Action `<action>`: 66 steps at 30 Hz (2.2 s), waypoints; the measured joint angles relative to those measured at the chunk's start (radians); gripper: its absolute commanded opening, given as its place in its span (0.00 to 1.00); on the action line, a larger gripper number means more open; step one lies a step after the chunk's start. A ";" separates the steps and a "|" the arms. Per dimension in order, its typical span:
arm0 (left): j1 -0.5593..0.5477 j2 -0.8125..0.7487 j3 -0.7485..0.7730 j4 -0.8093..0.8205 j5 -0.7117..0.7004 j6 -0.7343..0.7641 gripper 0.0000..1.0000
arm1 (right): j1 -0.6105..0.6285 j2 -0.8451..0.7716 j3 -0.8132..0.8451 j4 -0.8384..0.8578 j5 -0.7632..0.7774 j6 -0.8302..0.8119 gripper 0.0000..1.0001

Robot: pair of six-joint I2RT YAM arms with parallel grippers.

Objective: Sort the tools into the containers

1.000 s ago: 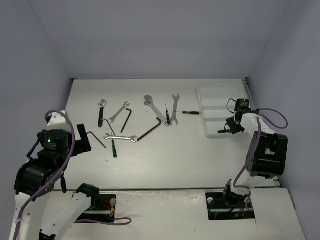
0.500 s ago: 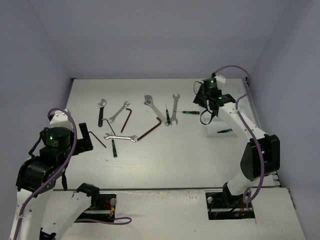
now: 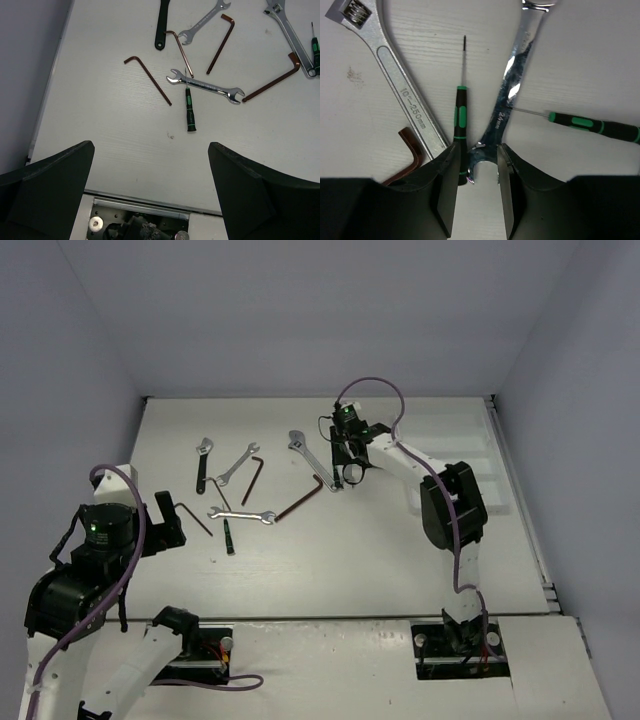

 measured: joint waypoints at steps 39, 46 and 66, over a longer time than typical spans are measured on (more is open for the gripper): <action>0.000 0.036 0.000 0.000 0.047 -0.027 0.97 | -0.207 -0.467 -0.310 0.063 0.307 0.465 0.00; 0.000 0.038 0.000 0.000 0.045 -0.037 0.97 | -0.489 -0.593 -0.611 0.014 0.313 0.693 0.00; 0.000 0.021 0.000 0.000 0.045 -0.036 0.97 | -0.599 -0.421 -0.632 0.015 0.165 0.809 0.37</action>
